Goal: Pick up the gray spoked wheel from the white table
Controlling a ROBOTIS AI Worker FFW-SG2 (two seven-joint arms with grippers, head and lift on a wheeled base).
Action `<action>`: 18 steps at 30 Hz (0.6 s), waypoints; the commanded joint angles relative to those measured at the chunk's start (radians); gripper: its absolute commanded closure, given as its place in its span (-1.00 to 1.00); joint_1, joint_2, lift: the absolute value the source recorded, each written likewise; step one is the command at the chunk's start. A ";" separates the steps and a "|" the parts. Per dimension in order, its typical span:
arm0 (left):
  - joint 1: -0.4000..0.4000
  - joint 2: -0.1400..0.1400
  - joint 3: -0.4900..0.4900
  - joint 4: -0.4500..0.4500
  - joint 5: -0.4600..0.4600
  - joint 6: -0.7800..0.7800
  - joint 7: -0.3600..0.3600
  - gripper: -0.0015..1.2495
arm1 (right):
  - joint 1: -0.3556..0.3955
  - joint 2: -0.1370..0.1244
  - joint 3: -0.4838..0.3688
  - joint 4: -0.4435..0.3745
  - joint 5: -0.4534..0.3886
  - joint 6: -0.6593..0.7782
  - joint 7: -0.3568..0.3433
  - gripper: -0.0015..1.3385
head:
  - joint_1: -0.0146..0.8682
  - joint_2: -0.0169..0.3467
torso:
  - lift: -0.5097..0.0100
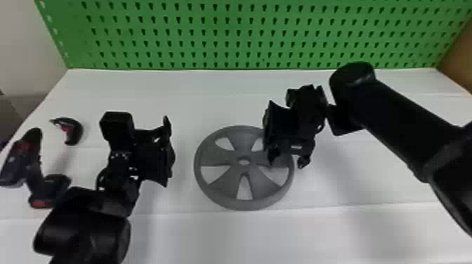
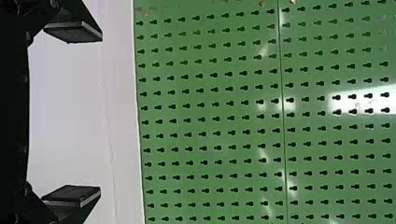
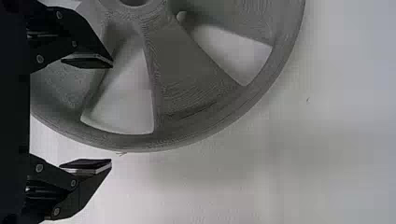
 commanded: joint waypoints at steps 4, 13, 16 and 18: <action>0.000 0.004 -0.008 -0.001 -0.002 0.006 0.000 -0.79 | -0.014 0.010 0.009 0.039 -0.018 -0.028 0.001 -0.25 | 0.77 -0.87 | 0.61; 0.005 0.014 -0.011 -0.012 -0.002 0.023 0.000 -0.79 | -0.008 0.010 -0.003 0.053 -0.016 -0.019 -0.007 -0.25 | 0.77 -0.87 | 0.61; 0.005 0.015 -0.011 -0.015 -0.002 0.026 0.000 -0.79 | -0.002 0.007 -0.007 0.054 -0.001 -0.017 -0.007 -0.25 | 0.77 -0.87 | 0.61; 0.005 0.015 -0.011 -0.015 -0.002 0.028 0.000 -0.79 | -0.002 0.007 -0.007 0.054 0.011 -0.017 -0.009 -0.25 | 0.77 -0.87 | 0.61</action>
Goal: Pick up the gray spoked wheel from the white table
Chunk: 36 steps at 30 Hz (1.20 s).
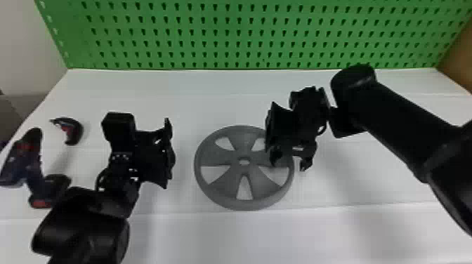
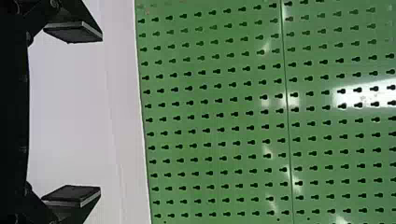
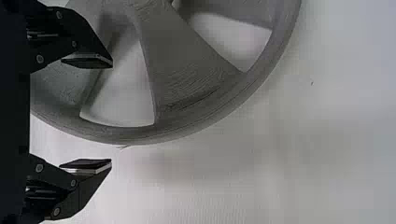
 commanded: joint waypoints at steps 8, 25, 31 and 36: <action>0.008 0.006 0.003 -0.013 -0.001 0.014 0.003 -0.79 | 0.012 0.000 -0.026 0.012 0.019 0.014 -0.002 -0.25 | 0.77 -0.87 | 0.61; 0.002 0.008 -0.002 -0.015 -0.001 0.018 0.006 -0.79 | 0.017 0.000 -0.063 0.046 0.016 0.010 -0.001 -0.25 | 0.77 -0.87 | 0.61; 0.002 0.008 -0.003 -0.015 -0.001 0.018 0.008 -0.79 | 0.023 0.000 -0.067 0.052 0.016 0.005 -0.001 -0.25 | 0.77 -0.87 | 0.61; 0.000 0.008 -0.005 -0.015 -0.001 0.018 0.008 -0.79 | 0.032 0.003 -0.079 0.060 0.016 -0.003 -0.001 -0.25 | 0.77 -0.87 | 0.61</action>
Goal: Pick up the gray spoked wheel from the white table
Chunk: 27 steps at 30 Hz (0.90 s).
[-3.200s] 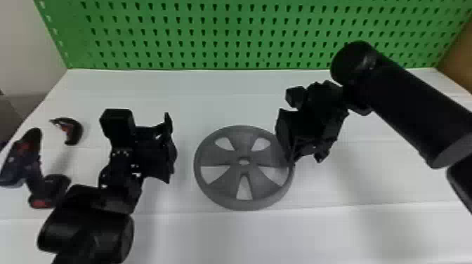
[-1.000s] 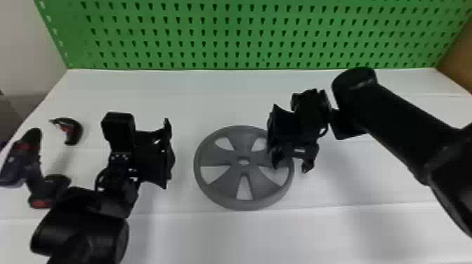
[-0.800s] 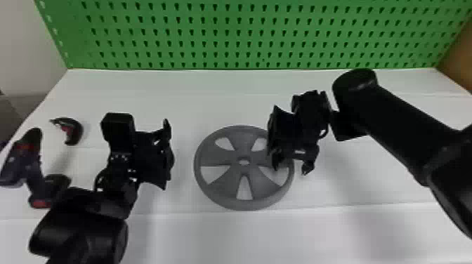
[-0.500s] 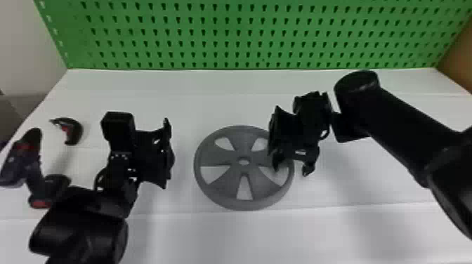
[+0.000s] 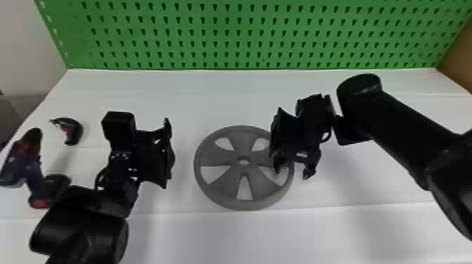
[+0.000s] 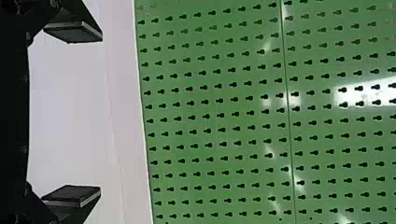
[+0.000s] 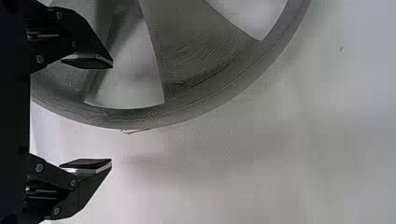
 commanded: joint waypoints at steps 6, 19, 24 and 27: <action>-0.001 0.000 -0.001 0.000 0.000 0.000 0.000 -0.79 | 0.008 0.003 -0.013 0.005 0.006 -0.018 0.000 -0.24 | 0.77 -0.87 | 0.61; -0.001 0.000 -0.004 0.000 0.000 0.003 0.000 -0.79 | 0.013 0.009 -0.036 0.017 0.025 -0.038 0.000 -0.11 | 0.77 -0.87 | 0.61; -0.001 0.000 -0.004 0.000 0.002 0.003 0.000 -0.79 | 0.014 0.011 -0.037 0.022 0.029 -0.036 0.000 -0.03 | 0.77 -0.87 | 0.61; -0.001 0.001 -0.004 0.000 0.002 0.003 0.000 -0.79 | 0.014 0.011 -0.039 0.027 0.031 -0.036 0.000 0.15 | 0.77 -0.87 | 0.61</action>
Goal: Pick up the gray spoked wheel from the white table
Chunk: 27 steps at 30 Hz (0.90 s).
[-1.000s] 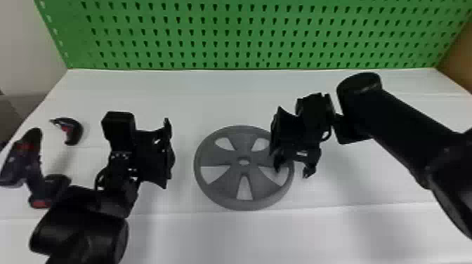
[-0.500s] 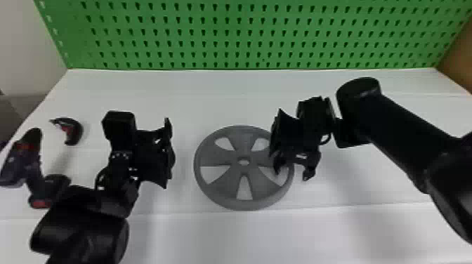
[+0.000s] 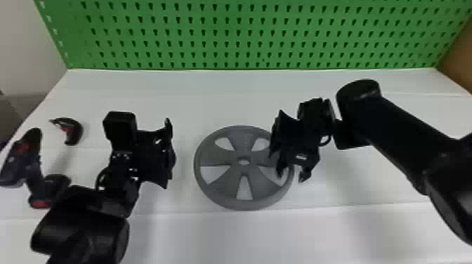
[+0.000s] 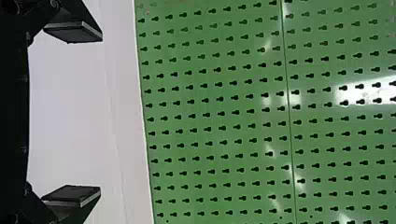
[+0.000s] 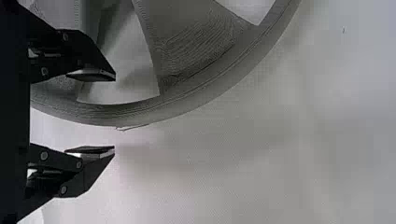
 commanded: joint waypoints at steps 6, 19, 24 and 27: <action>0.000 0.001 -0.001 0.000 -0.001 0.000 0.000 -0.79 | 0.002 0.004 -0.011 0.005 0.027 0.002 0.000 0.41 | 0.77 -0.87 | 0.61; 0.000 0.001 -0.001 0.000 0.001 0.002 0.000 -0.79 | 0.003 0.007 -0.054 -0.001 0.090 0.007 0.000 0.59 | 0.77 -0.87 | 0.61; 0.000 0.001 -0.001 0.000 0.001 0.003 0.000 -0.79 | 0.003 0.007 -0.055 -0.001 0.090 0.007 0.000 0.59 | 0.77 -0.87 | 0.61; 0.000 -0.001 -0.001 0.000 0.002 0.005 0.000 -0.79 | 0.002 0.007 -0.055 -0.001 0.090 0.007 0.000 0.59 | 0.77 -0.87 | 0.61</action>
